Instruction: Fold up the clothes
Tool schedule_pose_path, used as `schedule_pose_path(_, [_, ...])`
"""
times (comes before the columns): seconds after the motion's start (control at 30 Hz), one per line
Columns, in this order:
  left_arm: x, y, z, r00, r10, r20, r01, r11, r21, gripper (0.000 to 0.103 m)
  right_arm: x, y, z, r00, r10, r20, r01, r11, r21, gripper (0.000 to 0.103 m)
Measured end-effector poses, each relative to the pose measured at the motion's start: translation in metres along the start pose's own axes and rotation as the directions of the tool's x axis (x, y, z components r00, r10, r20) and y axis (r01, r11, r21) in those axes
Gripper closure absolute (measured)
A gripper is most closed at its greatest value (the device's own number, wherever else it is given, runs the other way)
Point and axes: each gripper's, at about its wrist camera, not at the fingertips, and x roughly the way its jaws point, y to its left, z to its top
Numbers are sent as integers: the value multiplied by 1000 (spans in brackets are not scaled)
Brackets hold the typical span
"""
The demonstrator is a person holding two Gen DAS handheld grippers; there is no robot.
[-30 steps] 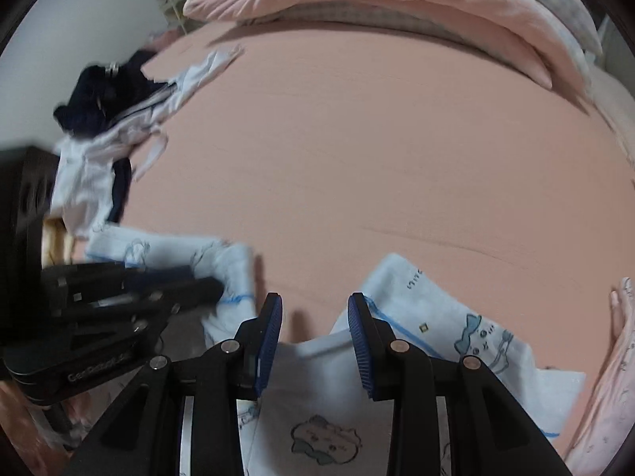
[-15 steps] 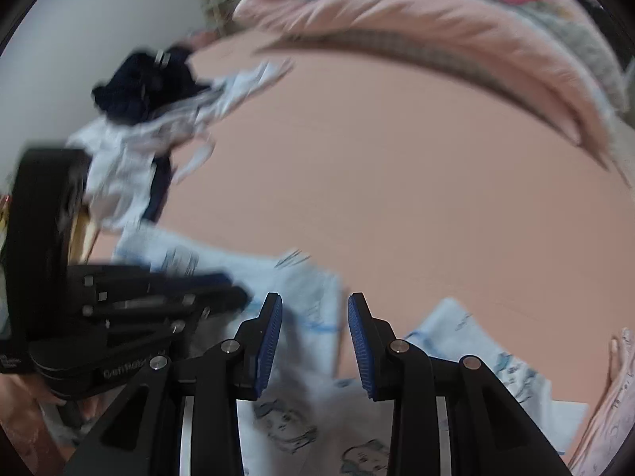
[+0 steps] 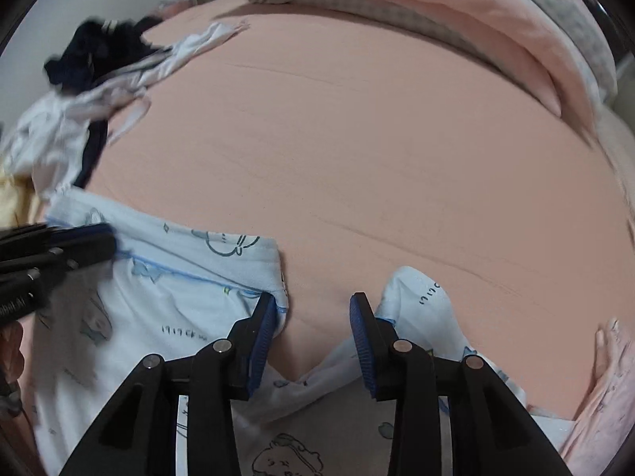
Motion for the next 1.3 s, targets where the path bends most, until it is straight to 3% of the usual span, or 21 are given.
schedule_pose_path(0.07, [-24, 19, 3, 997, 65, 33, -63, 997, -44, 87, -7, -8, 3, 999, 3, 34, -5, 999, 47, 67])
schedule_pose_path(0.17, [-42, 62, 2, 997, 68, -37, -73, 986, -153, 87, -15, -3, 7, 991, 124, 57, -127, 991, 52, 65])
schedule_pose_path(0.27, [-39, 91, -8, 994, -21, -110, -2, 980, -201, 87, 2, 3, 17, 986, 168, -11, -167, 984, 56, 64])
schedule_pose_path(0.33, [-35, 103, -13, 993, -63, -100, 39, 972, -233, 85, 23, 5, 26, 974, 215, -76, -208, 974, 86, 63])
schedule_pose_path(0.4, [-25, 111, -14, 987, -145, -72, 120, 952, -283, 81, 35, 6, 33, 961, 262, -85, -253, 962, 104, 63])
schedule_pose_path(0.43, [-19, 113, -14, 983, -174, -60, 149, 944, -294, 81, 36, 9, 35, 955, 284, -81, -277, 957, 90, 71])
schedule_pose_path(0.47, [-16, 111, -13, 984, -173, -51, 152, 947, -283, 81, 23, 2, 23, 944, 318, -87, -313, 947, 73, 96])
schedule_pose_path(0.5, [-18, 108, -10, 987, -154, -46, 137, 958, -253, 81, 19, 4, 22, 955, 286, -80, -284, 958, 37, 96])
schedule_pose_path(0.53, [-20, 105, -8, 990, -134, -41, 122, 967, -222, 94, 16, 7, 22, 965, 252, -71, -253, 968, 1, 96])
schedule_pose_path(0.57, [-23, 103, -6, 993, -116, -35, 108, 975, -194, 99, 15, 8, 24, 972, 230, -55, -231, 973, -22, 96])
schedule_pose_path(0.7, [-34, 99, 1, 999, -47, 3, 47, 987, -150, 99, 28, -12, 39, 975, 221, -9, -220, 974, 54, 97])
schedule_pose_path(0.77, [-19, 95, 6, 1000, 8, -15, -10, 991, -136, 99, 54, -4, 43, 978, 205, -42, -201, 976, 86, 96])
schedule_pose_path(0.83, [-8, 89, 7, 998, 51, -29, -54, 993, -105, 98, 60, -1, 45, 980, 200, -8, -199, 977, 77, 95])
schedule_pose_path(0.9, [-9, 83, 10, 994, 84, -65, -90, 992, -86, 97, 51, -11, 47, 975, 219, -35, -213, 969, 125, 85])
schedule_pose_path(1.0, [-43, 69, 10, 995, 74, -70, -81, 991, -108, 94, 9, -24, 40, 978, 205, 28, -206, 964, 170, 77])
schedule_pose_path(1.13, [-91, 15, -23, 996, 33, -78, -30, 999, 32, 67, -74, -26, -1, 991, 61, 123, -78, 988, 136, 67])
schedule_pose_path(1.23, [-110, -21, -64, 991, -27, -131, 40, 994, 100, 66, -127, -22, -45, 985, -25, 170, 1, 990, 138, 66])
schedule_pose_path(1.3, [-115, -36, -87, 987, -24, -159, 42, 993, 109, 66, -149, -25, -85, 986, 9, 165, -41, 980, 194, 66])
